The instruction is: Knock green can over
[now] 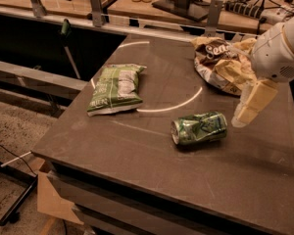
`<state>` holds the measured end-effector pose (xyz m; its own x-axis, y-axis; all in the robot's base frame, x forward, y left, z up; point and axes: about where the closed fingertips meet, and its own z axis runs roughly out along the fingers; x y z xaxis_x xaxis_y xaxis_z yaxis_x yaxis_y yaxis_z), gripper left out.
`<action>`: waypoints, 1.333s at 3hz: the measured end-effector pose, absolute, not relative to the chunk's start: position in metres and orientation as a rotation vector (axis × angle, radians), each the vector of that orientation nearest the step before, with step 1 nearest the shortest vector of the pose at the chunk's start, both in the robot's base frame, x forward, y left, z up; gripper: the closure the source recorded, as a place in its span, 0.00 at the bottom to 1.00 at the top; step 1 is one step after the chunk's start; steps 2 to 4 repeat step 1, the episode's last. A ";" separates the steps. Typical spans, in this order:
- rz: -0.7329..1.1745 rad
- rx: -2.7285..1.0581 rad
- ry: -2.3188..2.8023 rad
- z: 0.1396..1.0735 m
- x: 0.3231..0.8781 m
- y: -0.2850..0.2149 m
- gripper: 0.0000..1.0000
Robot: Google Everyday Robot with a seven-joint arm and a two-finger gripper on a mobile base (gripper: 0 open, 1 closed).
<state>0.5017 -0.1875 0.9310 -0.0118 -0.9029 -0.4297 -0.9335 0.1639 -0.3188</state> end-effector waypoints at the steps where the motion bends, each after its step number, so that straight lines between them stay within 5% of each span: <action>1: 0.073 -1.733 1.904 0.933 0.502 -0.187 0.00; 4: 0.073 -1.733 1.904 0.933 0.502 -0.187 0.00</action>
Offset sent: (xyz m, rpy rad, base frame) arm 0.0000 0.0000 0.0000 0.0000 0.0000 0.0000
